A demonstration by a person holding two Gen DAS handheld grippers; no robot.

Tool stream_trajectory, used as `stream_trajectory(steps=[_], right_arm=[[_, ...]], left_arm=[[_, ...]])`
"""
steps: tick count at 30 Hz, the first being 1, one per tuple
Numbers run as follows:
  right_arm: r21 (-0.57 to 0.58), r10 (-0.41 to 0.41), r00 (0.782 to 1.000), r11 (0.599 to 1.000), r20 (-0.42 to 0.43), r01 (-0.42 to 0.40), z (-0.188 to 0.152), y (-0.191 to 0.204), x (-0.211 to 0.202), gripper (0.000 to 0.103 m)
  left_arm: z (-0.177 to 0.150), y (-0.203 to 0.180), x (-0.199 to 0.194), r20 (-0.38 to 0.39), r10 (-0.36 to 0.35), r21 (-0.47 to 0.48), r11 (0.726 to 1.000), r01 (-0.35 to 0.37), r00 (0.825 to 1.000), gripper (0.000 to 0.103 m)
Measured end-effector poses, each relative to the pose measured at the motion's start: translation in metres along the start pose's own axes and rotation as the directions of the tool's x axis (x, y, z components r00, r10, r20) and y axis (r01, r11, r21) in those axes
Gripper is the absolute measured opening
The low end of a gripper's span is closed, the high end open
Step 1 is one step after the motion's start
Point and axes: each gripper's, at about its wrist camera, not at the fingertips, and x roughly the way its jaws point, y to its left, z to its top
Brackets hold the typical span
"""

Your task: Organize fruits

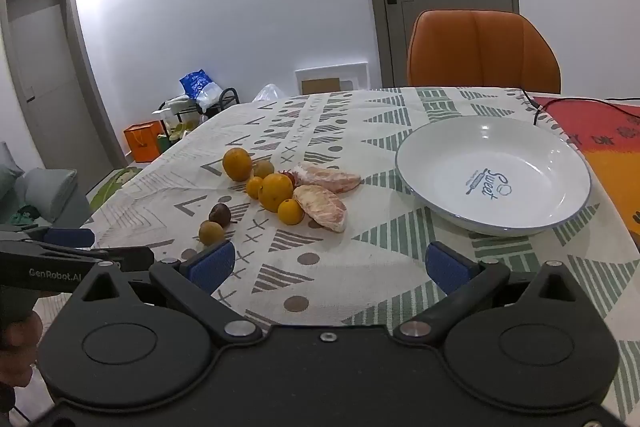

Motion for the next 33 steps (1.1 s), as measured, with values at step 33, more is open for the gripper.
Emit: stream_trajectory(steps=[33], right_arm=[[0.011, 0.006, 1.0, 1.0, -0.005, -0.005, -0.001, -0.0058, 0.0003, 0.103]], left_arm=[[-0.0025, 0.0067, -0.0012, -0.007, 0.015, -0.014, 1.0, -0.015, 1.0, 0.103]])
